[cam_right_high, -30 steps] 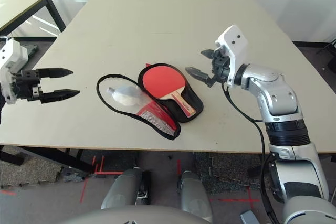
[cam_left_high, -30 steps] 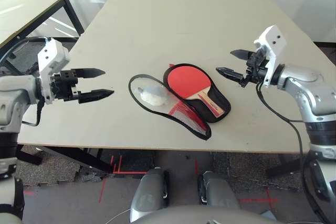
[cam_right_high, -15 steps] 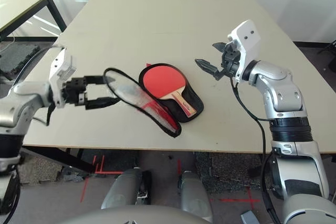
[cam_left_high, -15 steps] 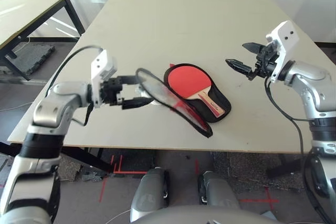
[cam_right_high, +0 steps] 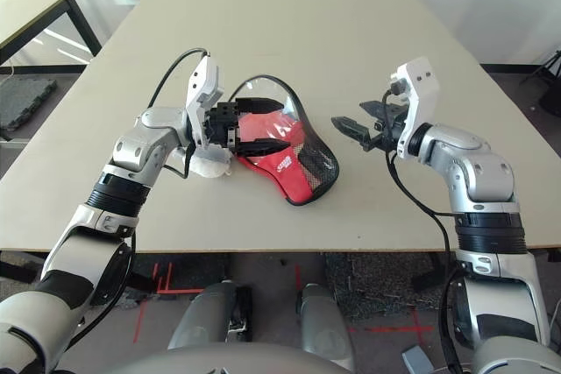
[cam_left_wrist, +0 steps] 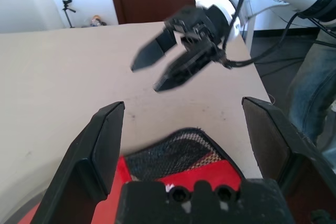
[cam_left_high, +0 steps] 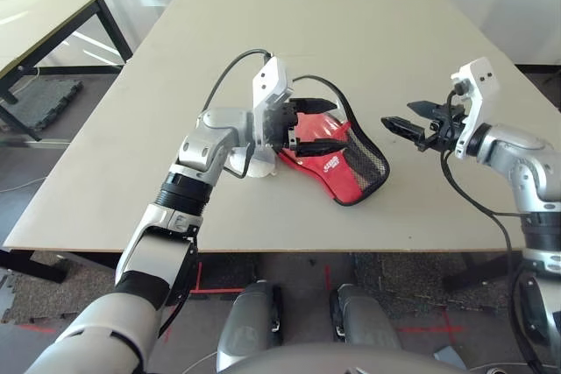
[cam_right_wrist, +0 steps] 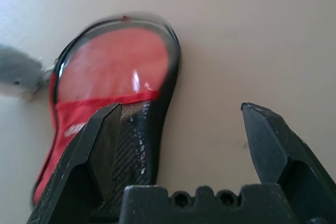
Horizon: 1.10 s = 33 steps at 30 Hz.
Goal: Store the ping-pong paddle in its case and zip it.
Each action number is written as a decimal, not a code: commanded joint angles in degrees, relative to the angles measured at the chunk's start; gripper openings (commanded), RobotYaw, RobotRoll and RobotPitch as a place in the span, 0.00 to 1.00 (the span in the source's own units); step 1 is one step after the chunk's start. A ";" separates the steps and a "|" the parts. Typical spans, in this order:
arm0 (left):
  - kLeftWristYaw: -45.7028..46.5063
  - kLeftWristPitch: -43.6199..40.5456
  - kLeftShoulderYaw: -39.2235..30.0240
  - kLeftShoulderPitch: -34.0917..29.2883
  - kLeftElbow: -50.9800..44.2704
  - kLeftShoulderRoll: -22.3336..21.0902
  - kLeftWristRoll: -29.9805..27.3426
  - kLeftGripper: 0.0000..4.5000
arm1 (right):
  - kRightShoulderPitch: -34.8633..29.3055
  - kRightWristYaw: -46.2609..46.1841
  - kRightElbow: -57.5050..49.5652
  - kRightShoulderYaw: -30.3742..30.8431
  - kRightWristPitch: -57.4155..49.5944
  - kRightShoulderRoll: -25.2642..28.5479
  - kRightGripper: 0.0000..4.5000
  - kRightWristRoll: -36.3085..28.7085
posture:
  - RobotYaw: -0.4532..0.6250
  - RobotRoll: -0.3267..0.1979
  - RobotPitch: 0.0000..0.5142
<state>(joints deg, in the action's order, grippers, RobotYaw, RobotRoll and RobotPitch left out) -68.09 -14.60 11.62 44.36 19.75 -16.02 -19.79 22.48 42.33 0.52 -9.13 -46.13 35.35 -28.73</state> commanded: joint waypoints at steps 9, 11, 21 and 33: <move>-2.77 0.46 -0.20 -0.94 1.92 -6.97 3.71 1.00 | -7.17 0.14 -1.46 -1.43 -6.16 -2.57 1.00 -5.81 | 0.45 0.62 0.11; -3.27 0.26 -1.05 -1.68 1.46 -9.40 3.64 1.00 | -7.21 -0.03 -0.47 -0.47 -5.67 -3.11 1.00 -5.09 | 0.46 0.62 0.12; -5.52 -2.03 -5.49 -8.96 -4.21 -19.33 1.46 1.00 | -6.66 -0.61 2.23 3.35 -5.42 -6.17 1.00 -3.53 | 0.49 0.62 0.13; -3.88 -4.79 -7.43 -11.48 -8.29 -20.16 1.02 1.00 | -5.46 -1.90 3.64 4.38 -5.63 -10.12 1.00 -3.29 | 0.51 0.62 0.13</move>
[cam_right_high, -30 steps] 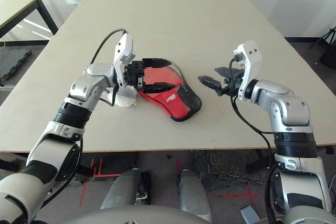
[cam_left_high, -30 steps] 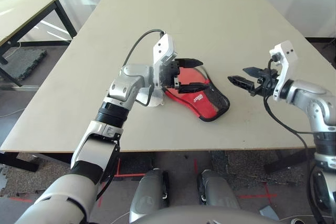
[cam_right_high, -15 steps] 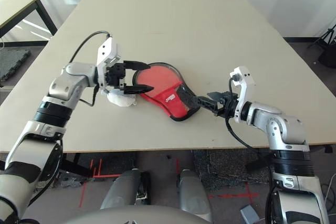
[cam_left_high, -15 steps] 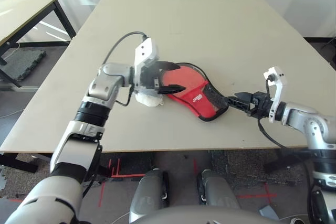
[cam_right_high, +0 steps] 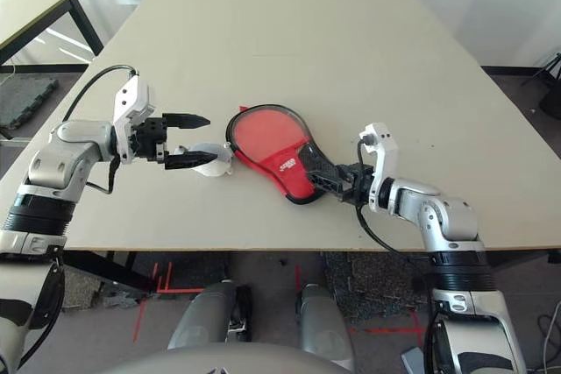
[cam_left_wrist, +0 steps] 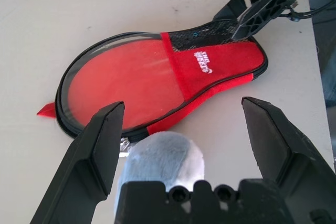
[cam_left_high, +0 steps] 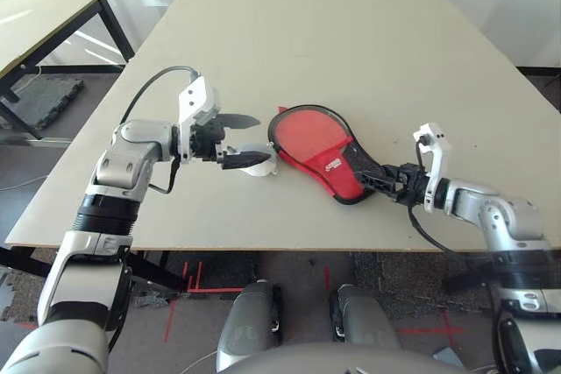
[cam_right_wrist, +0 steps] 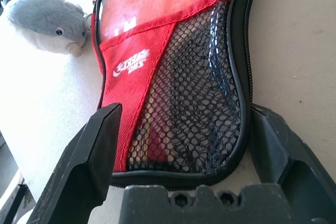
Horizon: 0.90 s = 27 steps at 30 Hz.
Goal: Store the ping-pong paddle in its case and zip it.
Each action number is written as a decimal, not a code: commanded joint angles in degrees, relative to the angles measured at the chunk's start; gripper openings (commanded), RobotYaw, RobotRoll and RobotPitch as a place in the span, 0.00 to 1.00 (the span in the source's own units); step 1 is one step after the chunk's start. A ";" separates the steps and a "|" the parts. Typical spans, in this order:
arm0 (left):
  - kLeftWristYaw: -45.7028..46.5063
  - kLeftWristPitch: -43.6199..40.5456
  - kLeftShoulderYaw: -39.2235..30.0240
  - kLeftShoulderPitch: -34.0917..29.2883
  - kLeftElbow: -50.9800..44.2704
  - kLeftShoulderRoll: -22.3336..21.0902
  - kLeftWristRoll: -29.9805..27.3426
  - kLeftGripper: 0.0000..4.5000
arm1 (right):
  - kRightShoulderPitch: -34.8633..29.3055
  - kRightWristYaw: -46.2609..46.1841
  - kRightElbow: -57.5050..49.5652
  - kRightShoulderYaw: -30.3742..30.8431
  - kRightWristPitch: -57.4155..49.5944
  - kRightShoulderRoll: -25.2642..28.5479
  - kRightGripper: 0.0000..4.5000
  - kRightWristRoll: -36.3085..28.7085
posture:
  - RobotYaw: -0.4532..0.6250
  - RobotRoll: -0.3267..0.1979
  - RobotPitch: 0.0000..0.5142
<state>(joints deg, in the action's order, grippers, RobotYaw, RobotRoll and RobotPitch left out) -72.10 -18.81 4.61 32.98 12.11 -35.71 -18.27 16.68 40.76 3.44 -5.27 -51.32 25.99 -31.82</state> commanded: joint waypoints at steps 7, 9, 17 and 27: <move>0.18 -0.36 -0.09 0.59 0.00 0.01 -0.21 1.00 | -0.47 -1.65 1.27 -0.94 -4.46 -0.86 0.54 -1.07 | 0.50 0.62 0.13; 0.24 -0.24 -0.04 0.64 0.14 0.15 -0.15 1.00 | -1.10 -1.57 0.84 -1.29 -4.98 -0.46 0.37 -1.08 | 0.50 0.62 0.12; 0.28 0.39 0.17 0.84 0.99 0.66 0.25 1.00 | -4.89 -1.18 -3.55 -3.07 -8.68 1.77 0.01 -3.76 | 0.49 0.62 0.12; -0.17 1.86 0.45 1.87 2.86 1.05 0.76 1.00 | -11.92 -0.08 -12.89 -6.20 -14.36 6.39 0.01 -9.69 | 0.47 0.62 0.11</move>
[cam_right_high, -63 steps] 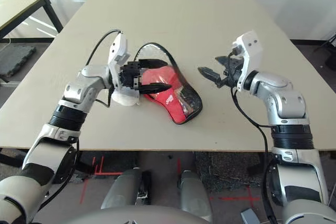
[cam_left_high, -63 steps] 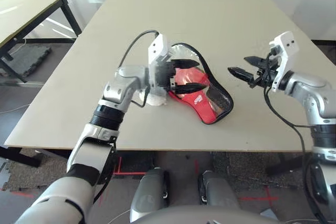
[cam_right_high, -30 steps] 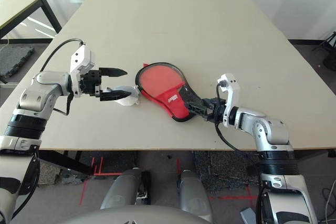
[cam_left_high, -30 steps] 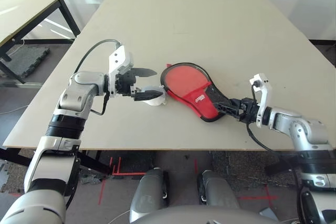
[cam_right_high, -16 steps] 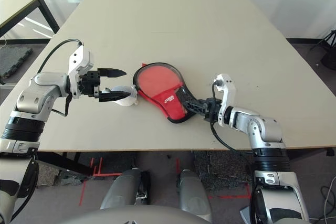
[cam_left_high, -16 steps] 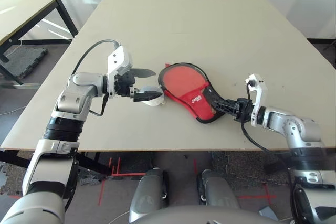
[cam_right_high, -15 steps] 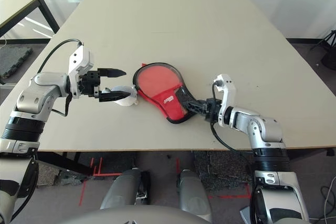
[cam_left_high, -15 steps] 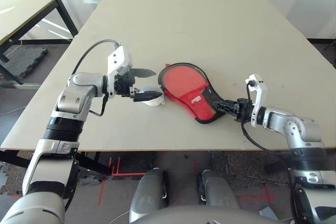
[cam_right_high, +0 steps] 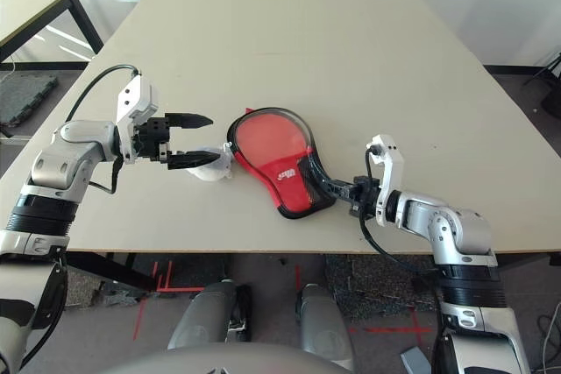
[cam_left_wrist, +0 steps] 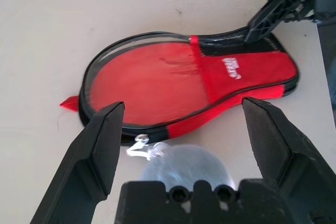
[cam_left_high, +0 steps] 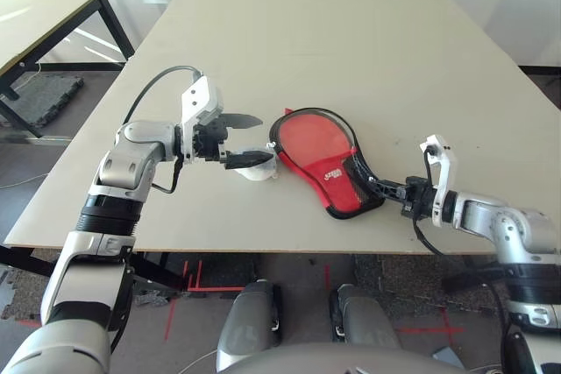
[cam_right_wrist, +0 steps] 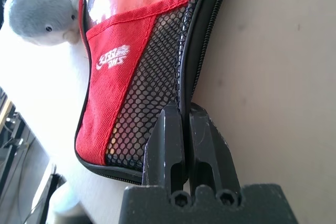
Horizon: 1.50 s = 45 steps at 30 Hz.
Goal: Store the ping-pong paddle in its case and zip it.
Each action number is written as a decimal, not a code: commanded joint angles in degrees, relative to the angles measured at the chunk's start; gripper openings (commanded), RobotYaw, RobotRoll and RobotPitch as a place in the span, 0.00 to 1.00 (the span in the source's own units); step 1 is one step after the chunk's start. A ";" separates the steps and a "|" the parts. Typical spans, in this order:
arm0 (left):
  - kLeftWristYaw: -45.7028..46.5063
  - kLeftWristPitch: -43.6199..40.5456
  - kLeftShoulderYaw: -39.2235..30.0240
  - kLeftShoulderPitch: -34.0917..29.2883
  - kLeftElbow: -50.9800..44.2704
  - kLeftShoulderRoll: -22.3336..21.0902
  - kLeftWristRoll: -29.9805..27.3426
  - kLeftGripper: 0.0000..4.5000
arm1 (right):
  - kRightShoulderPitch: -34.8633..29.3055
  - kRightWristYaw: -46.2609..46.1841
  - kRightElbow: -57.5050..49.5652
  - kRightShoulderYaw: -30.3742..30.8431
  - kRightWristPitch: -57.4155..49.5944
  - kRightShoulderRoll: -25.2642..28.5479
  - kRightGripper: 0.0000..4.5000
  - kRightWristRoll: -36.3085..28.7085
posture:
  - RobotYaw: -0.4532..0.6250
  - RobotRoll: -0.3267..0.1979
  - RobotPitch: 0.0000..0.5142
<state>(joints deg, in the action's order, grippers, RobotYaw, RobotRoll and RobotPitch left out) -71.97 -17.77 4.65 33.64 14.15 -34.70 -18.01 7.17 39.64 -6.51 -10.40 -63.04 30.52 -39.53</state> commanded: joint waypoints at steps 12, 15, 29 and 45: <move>-1.20 1.20 0.24 1.41 1.48 -0.82 0.50 1.00 | -12.31 2.40 -8.99 -4.30 -3.97 8.11 0.01 -5.75 | 0.46 0.62 0.12; -1.15 1.01 0.11 1.38 1.27 -0.92 0.37 1.00 | -12.52 3.27 -10.30 -3.90 -2.41 9.56 0.12 -5.69 | 0.46 0.62 0.12; -0.92 -4.16 -0.83 0.33 -1.01 -3.72 -1.12 1.00 | 8.12 12.12 -1.69 1.43 11.77 20.23 1.00 2.13 | 0.51 0.62 0.11; 3.81 -12.29 -5.11 -6.09 -10.07 -6.63 -4.03 1.00 | 27.05 18.03 20.13 23.59 27.11 5.21 1.00 20.81 | 0.59 0.62 0.10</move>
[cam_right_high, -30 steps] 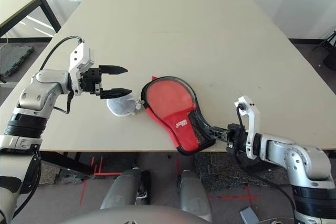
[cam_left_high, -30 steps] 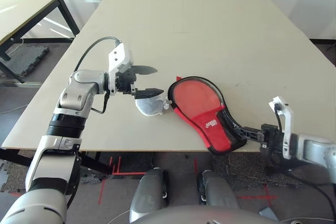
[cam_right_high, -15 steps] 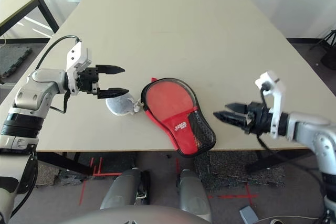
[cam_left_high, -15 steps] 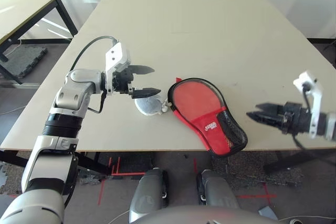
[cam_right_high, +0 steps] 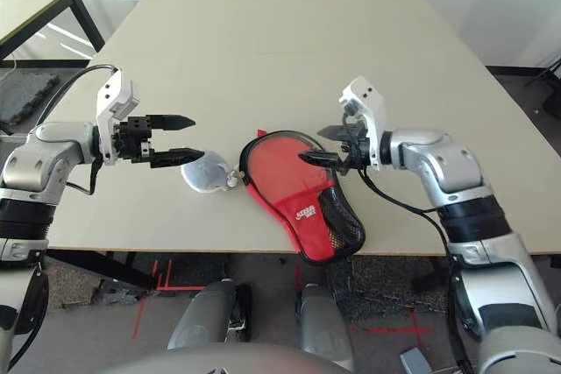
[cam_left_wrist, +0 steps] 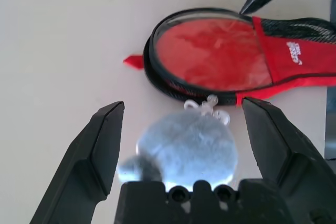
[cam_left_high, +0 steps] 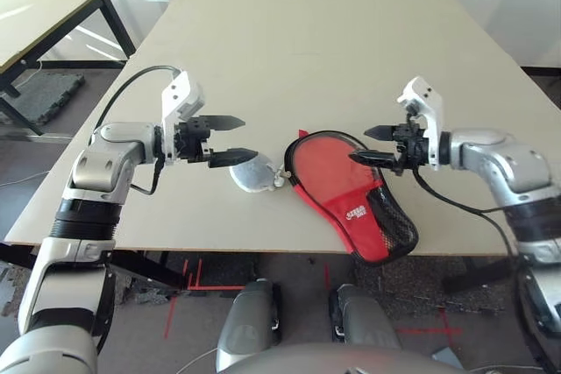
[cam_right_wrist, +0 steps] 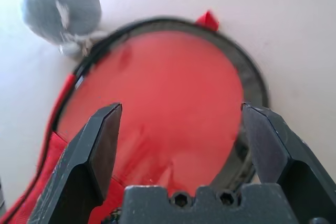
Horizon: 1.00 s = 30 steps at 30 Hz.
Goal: Store the ping-pong paddle in its case and zip it.
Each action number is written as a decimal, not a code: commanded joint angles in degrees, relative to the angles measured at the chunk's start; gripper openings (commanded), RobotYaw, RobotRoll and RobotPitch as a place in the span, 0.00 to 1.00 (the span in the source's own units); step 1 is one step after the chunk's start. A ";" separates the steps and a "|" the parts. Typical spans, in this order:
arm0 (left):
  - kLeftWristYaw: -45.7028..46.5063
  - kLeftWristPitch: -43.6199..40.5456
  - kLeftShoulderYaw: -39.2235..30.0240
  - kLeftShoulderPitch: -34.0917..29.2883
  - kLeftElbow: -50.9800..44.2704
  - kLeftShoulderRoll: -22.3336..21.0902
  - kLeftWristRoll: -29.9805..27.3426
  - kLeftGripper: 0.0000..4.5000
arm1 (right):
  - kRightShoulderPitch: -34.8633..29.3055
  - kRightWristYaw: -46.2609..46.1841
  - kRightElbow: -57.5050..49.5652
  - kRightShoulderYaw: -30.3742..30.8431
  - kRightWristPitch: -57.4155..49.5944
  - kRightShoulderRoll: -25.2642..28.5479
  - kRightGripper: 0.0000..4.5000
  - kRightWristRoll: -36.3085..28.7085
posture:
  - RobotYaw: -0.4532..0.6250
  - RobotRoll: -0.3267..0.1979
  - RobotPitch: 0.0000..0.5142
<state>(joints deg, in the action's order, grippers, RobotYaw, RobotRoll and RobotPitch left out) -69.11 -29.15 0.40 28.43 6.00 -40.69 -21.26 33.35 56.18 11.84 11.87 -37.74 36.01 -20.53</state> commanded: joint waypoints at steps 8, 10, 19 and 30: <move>3.53 -2.70 -2.70 -4.35 -5.80 -1.20 -2.19 1.00 | -1.47 4.83 4.12 3.34 5.11 -0.31 1.00 5.99 | 0.63 0.62 0.09; 3.84 -3.06 -2.86 -5.25 -6.70 -1.28 -2.55 1.00 | -2.16 5.31 4.27 4.01 5.36 -0.40 1.00 6.94 | 0.64 0.62 0.09; 5.74 -3.26 -1.82 -6.13 -7.32 -1.35 -1.93 1.00 | -3.84 4.73 7.00 3.57 6.47 -2.24 1.00 9.11 | 0.64 0.62 0.09; 10.24 0.54 6.72 -2.34 -0.88 1.20 7.08 1.00 | -5.07 4.32 5.39 1.98 5.54 -3.34 1.00 9.22 | 0.61 0.62 0.09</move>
<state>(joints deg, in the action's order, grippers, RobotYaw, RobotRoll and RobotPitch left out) -59.32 -29.66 5.25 25.44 3.76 -39.75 -16.21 29.84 60.52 17.08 12.88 -30.87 33.02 -11.86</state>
